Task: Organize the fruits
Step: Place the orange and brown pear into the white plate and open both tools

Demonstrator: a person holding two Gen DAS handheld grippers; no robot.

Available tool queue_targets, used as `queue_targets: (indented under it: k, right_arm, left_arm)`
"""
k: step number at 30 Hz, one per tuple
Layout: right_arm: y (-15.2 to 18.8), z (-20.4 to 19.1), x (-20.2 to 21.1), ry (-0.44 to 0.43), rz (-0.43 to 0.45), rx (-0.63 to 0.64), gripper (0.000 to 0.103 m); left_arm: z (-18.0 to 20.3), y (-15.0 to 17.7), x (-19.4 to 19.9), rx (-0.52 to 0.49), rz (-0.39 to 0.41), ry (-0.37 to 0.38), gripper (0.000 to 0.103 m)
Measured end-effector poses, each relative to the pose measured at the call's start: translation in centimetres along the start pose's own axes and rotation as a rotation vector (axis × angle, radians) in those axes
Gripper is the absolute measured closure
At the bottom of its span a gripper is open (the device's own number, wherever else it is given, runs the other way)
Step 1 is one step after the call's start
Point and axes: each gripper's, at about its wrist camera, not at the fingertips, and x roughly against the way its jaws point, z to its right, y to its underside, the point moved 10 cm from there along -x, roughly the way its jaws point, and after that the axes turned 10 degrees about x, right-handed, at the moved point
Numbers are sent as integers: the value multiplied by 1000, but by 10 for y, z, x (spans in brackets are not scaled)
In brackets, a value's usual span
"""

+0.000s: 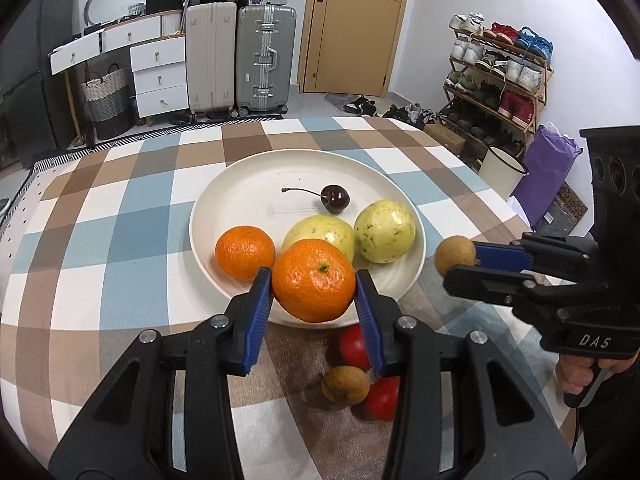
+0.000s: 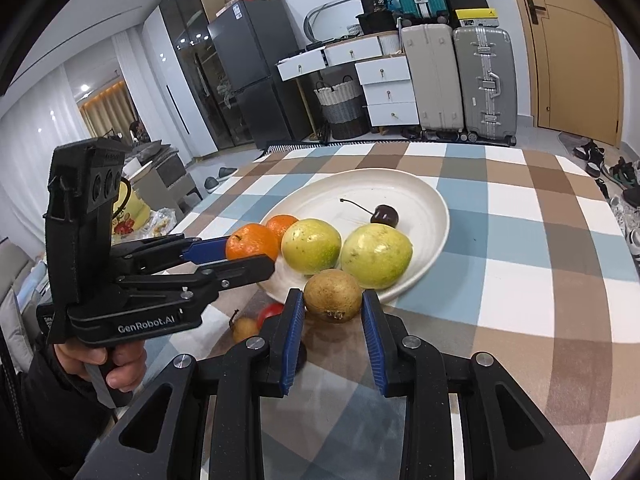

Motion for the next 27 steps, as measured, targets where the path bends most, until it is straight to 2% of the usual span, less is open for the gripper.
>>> queue_targets:
  k: [13, 27]
  right_arm:
    - [-5, 3, -37, 12, -72, -4, 73]
    - [-21, 31, -51, 73, -59, -31, 73]
  left_arm:
    - [-10, -4, -14, 12, -15, -2, 65]
    - [-15, -24, -29, 2, 8, -1, 65]
